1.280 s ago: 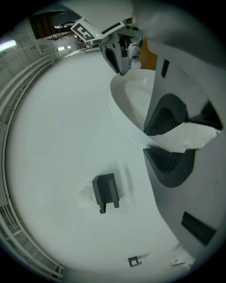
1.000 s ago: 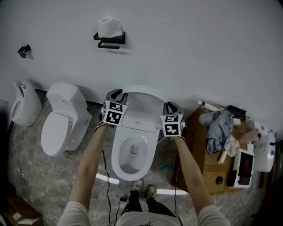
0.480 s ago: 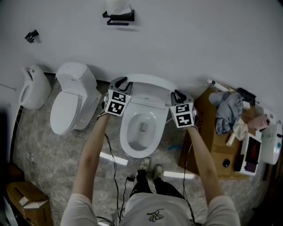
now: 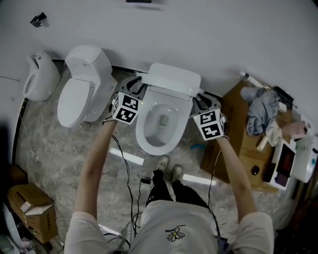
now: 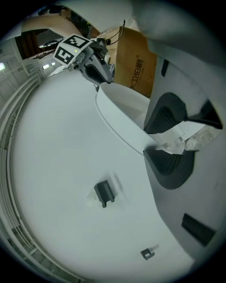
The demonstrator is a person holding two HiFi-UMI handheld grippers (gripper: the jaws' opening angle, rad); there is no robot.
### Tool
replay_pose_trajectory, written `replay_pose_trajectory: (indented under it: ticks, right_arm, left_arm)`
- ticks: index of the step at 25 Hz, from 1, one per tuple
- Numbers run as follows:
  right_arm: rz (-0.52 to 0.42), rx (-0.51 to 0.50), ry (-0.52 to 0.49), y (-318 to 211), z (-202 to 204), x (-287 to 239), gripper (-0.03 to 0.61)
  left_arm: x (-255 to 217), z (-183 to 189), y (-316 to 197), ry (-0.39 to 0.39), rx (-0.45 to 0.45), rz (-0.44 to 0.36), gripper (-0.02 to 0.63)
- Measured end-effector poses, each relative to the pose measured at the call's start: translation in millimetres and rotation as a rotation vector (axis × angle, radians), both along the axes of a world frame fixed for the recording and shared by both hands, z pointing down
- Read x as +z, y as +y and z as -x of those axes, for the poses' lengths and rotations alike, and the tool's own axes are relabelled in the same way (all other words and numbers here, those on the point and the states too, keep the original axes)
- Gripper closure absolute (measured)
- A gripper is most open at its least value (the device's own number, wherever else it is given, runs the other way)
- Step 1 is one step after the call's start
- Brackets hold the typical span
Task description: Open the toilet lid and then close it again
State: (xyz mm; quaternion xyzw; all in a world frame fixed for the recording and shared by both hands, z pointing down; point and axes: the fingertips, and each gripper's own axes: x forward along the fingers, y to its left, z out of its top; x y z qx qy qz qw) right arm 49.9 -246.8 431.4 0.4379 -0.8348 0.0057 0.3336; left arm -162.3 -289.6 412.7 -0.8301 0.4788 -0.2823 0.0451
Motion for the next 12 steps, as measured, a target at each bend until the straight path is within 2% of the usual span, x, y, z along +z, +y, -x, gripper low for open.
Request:
replay_pose_trajectory:
  ticks: [5,12]
  right_arm:
    - [0.061,-0.019,-0.083,26,8,11,0.476]
    - [0.082,-0.104,-0.063,63,16,33,0.469]
  left_arm:
    - [13,7,26,-0.023,0.007,0.024,0.472]
    - [37,14,65,-0.055,0.037,0.095,0.456]
